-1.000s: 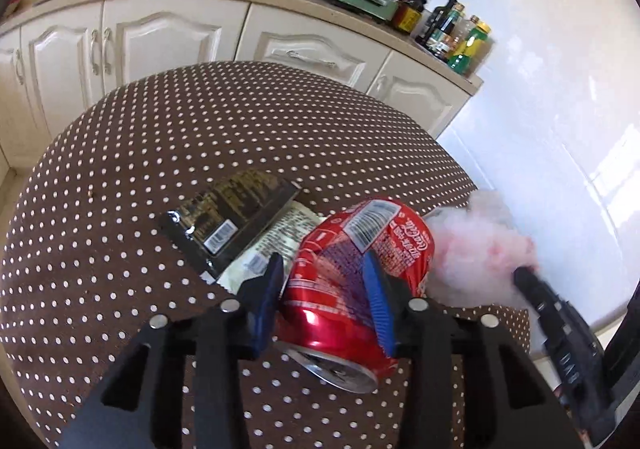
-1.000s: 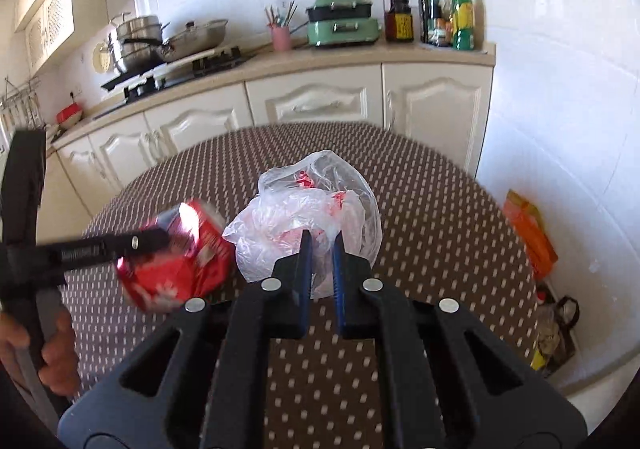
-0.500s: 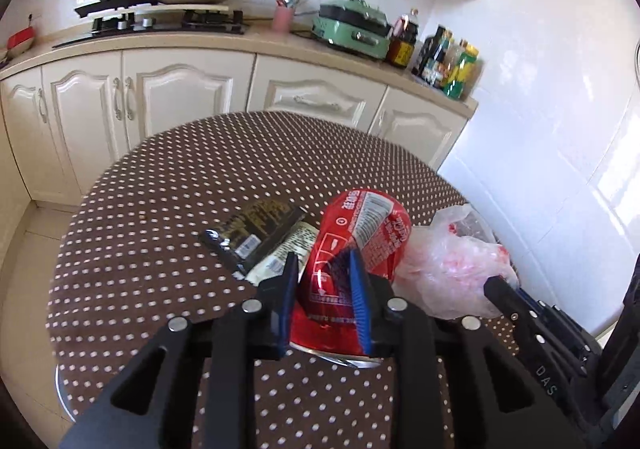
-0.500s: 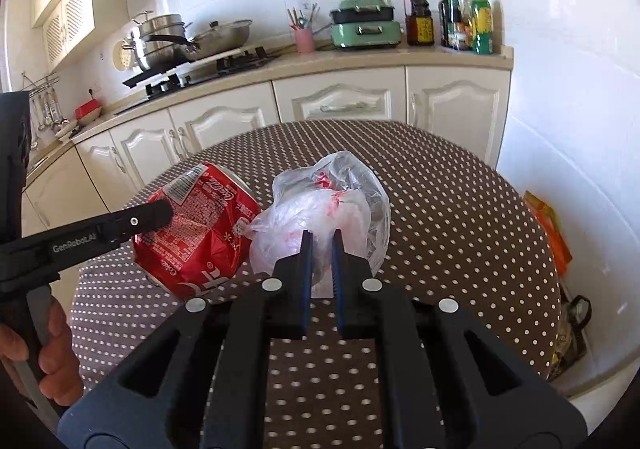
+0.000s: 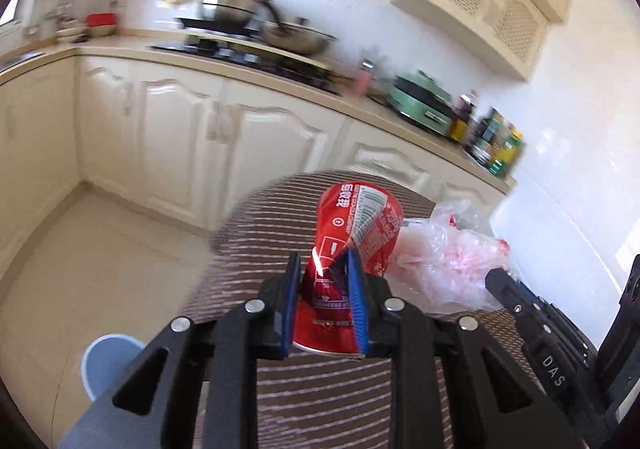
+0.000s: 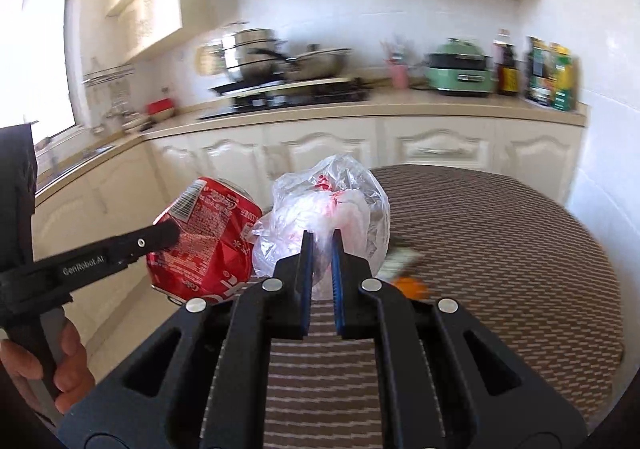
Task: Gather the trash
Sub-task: 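Carry the red can and plastic bag over the light-blue bucket, then open the left tool over the bucket to drop the red can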
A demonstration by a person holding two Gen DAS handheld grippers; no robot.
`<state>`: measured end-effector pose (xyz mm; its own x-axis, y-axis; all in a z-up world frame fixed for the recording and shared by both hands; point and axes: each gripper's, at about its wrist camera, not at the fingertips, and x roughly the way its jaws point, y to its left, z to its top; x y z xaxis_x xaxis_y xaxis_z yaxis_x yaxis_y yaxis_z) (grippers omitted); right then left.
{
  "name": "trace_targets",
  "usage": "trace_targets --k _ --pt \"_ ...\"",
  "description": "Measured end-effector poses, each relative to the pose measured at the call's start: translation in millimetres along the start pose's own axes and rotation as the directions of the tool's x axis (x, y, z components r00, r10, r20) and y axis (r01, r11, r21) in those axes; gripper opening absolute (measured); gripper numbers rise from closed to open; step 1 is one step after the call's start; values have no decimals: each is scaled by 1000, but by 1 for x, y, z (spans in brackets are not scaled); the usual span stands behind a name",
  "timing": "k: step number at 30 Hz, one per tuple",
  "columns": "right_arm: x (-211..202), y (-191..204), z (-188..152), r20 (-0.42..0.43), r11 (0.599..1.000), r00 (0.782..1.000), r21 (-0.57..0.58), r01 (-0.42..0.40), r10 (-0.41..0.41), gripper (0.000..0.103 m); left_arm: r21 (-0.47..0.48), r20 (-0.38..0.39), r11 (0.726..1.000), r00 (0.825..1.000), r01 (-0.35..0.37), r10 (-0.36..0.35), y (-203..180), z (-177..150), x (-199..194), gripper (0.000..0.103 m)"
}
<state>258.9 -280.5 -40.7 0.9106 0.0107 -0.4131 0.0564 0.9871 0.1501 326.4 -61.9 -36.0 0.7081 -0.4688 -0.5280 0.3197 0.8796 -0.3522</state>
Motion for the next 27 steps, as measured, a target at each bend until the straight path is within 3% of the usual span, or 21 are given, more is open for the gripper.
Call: trace_targets --k 6,12,19,23,27 --pt "36 105 -20 -65 982 983 -64 -175 171 8 -124 17 984 991 -130 133 111 -15 -43 22" --pt "87 201 -67 -193 947 945 -131 -292 264 7 -254 -36 936 969 -245 244 220 -53 -58 21" --pt "163 265 -139 -366 924 897 -192 -332 247 7 -387 -197 852 934 -353 297 329 -107 -10 21" --pt "203 281 -177 -443 922 873 -210 -324 206 7 -404 -263 831 919 -382 295 360 -128 30 21" --pt "235 286 -208 -500 924 850 -223 -311 166 7 -389 -327 837 907 -385 266 378 -147 68 21"
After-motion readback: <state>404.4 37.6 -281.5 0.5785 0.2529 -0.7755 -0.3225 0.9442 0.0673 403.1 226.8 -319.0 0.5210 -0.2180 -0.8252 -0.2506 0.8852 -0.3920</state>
